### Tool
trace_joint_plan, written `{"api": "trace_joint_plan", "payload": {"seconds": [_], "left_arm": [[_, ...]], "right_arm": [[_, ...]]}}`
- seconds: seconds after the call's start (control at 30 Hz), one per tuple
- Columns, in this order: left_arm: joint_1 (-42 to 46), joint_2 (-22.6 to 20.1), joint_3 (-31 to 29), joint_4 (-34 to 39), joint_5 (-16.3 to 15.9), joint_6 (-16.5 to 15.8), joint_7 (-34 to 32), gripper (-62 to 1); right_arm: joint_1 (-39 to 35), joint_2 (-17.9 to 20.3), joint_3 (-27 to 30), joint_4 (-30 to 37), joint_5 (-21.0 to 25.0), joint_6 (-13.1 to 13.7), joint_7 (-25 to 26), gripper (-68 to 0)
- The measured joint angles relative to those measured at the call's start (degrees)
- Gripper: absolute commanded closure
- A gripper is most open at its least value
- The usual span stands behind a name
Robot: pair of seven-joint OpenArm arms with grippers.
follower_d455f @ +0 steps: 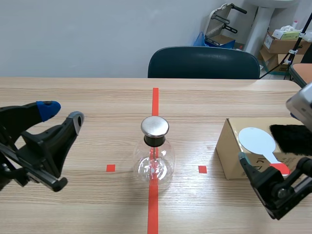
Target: Do the electroscope experiment
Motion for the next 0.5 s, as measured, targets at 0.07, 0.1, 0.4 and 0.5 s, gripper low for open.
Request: {"api": "trace_joint_plan", "payload": {"seconds": [0.07,0.1,0.4,0.5], "left_arm": [[0.00,0.00,2.38,0.02,1.57,5.07,0.04,-31.3],[0.00,0.00,3.39,0.02,2.45,7.76,0.02,-31.3],[0.35,-1.95,5.90,0.02,3.32,13.09,-1.42,-31.3],[2.91,-1.95,5.68,0.68,3.32,13.07,-3.37,-31.3]], "right_arm": [[-0.04,0.00,-0.02,0.00,0.81,4.35,0.15,-67.9],[-0.04,0.02,-0.02,-0.04,1.27,6.58,0.63,-67.9],[-0.02,3.15,-0.02,-0.07,6.29,14.51,7.39,-67.9],[-0.37,3.15,-0.02,-0.07,6.08,14.29,7.15,-67.9]]}}
